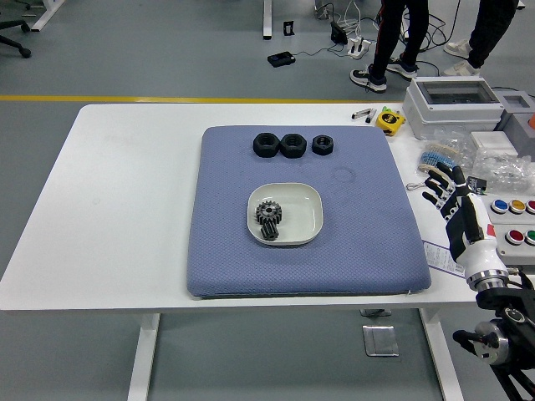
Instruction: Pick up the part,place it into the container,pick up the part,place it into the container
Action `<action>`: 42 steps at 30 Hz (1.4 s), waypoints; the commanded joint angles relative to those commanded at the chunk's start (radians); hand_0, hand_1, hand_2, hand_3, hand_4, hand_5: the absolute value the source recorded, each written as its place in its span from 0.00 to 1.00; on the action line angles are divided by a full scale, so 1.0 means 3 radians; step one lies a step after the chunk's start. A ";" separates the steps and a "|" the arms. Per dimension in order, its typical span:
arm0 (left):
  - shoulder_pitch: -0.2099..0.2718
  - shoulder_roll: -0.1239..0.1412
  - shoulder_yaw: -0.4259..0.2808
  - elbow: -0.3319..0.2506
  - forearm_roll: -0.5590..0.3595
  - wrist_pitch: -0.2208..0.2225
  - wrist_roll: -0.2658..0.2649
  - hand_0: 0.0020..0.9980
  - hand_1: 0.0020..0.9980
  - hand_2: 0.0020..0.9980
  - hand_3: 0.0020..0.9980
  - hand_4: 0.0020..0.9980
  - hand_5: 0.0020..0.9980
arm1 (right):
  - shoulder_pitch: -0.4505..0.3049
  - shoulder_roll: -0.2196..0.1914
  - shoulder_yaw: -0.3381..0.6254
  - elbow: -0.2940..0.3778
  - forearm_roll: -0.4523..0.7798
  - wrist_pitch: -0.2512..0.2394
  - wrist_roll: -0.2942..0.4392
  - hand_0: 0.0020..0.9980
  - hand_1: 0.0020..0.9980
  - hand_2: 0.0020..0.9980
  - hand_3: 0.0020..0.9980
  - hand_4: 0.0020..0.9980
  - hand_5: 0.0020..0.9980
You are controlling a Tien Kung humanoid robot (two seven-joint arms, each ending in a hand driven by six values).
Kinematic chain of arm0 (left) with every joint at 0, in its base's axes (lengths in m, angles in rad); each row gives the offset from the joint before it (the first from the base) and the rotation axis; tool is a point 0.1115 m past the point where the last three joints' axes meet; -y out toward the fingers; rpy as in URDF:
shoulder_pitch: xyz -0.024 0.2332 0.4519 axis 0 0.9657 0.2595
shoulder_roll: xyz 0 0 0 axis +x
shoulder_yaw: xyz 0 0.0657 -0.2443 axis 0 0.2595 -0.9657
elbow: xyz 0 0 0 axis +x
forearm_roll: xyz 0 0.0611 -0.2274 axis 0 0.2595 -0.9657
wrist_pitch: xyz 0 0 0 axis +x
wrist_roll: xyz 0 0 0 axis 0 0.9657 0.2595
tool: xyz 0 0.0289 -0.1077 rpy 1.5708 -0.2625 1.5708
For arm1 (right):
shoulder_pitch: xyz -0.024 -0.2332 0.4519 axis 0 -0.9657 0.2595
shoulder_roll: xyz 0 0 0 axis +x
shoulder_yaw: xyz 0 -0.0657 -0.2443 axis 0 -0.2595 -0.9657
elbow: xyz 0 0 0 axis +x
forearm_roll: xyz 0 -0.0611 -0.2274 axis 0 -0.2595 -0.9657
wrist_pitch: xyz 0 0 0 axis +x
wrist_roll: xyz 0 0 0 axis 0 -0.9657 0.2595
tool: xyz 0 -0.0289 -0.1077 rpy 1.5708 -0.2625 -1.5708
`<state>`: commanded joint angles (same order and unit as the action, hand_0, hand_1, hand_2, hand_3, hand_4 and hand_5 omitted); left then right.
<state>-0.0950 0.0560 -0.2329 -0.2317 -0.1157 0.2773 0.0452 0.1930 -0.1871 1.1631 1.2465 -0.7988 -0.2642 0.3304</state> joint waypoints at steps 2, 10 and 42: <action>-0.0003 0.0000 0.0010 0.0000 -0.0019 -0.0002 -0.0007 0.62 0.59 0.66 0.60 0.58 0.59 | -0.0019 0.0025 0.0012 0.0001 -0.0032 -0.0020 0.0008 0.78 0.78 0.80 0.77 1.00 0.88; -0.0023 0.0004 0.0030 -0.0003 -0.0048 -0.0004 -0.0015 0.62 0.59 0.66 0.60 0.58 0.59 | -0.0016 0.0064 0.0001 -0.0045 -0.0087 -0.0050 0.0028 0.78 0.78 0.80 0.77 1.00 0.87; -0.0014 0.0012 0.0022 -0.0001 -0.0031 0.0001 -0.0002 0.62 0.59 0.66 0.60 0.58 0.59 | 0.0021 0.0082 -0.0027 -0.0100 -0.0054 -0.0048 0.0100 0.85 0.81 0.82 0.78 1.00 0.83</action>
<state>-0.0993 0.0597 -0.2262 -0.2320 -0.1250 0.2776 0.0446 0.1992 -0.1625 1.1549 1.2166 -0.8150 -0.2788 0.3605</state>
